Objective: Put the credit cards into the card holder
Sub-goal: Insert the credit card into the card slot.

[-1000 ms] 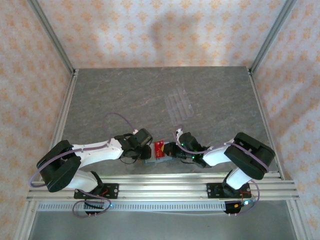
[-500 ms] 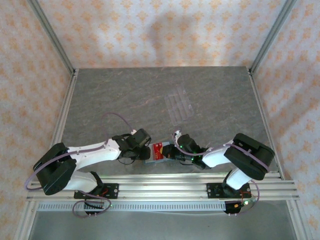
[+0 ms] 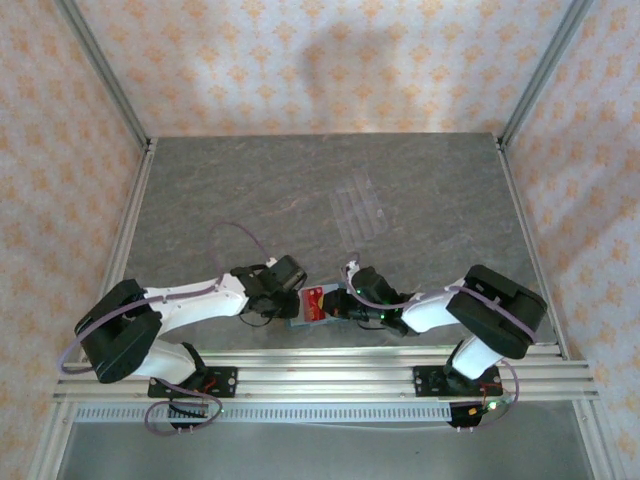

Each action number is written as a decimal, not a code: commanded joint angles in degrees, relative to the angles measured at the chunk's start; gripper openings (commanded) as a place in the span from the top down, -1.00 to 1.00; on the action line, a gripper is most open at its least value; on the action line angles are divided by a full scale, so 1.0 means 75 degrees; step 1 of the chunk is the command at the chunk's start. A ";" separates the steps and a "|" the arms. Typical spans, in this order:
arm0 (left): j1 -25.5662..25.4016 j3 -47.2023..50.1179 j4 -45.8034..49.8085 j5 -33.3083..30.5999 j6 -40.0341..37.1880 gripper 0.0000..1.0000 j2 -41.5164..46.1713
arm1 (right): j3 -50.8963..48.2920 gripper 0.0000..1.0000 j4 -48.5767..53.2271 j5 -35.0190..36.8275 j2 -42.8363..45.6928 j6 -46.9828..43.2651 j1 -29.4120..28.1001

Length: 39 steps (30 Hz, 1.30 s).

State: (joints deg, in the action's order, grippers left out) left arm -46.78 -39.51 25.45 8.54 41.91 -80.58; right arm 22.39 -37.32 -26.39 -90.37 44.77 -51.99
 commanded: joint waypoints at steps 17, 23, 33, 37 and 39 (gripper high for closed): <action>-0.0044 0.0179 -0.0293 -0.0028 -0.0058 0.60 -0.0169 | 0.0478 1.00 0.0335 -0.0272 -0.0712 -0.0111 -0.0065; -0.0055 0.0211 -0.0347 -0.0001 -0.0056 0.60 -0.0190 | 0.0624 1.00 0.0267 -0.0226 -0.0906 -0.0035 -0.0236; -0.0054 0.0273 -0.0372 -0.0010 0.0024 0.60 -0.0148 | 0.0645 0.87 -0.0137 0.0078 -0.1159 0.0308 -0.0604; -0.0046 0.0295 -0.0260 0.0002 0.0081 0.60 0.0080 | 0.0449 0.73 -0.0143 0.0325 -0.0901 0.0355 -0.0596; -0.0020 0.0342 -0.0272 0.0165 0.0104 0.59 0.0328 | 0.0492 0.68 0.0234 0.0452 -0.0705 0.0275 -0.0600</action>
State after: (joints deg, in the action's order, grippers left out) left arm -46.85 -38.48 24.23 8.36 42.02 -79.85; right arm 26.85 -40.25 -24.82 -96.20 47.35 -55.29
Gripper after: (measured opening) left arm 0.205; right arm 0.150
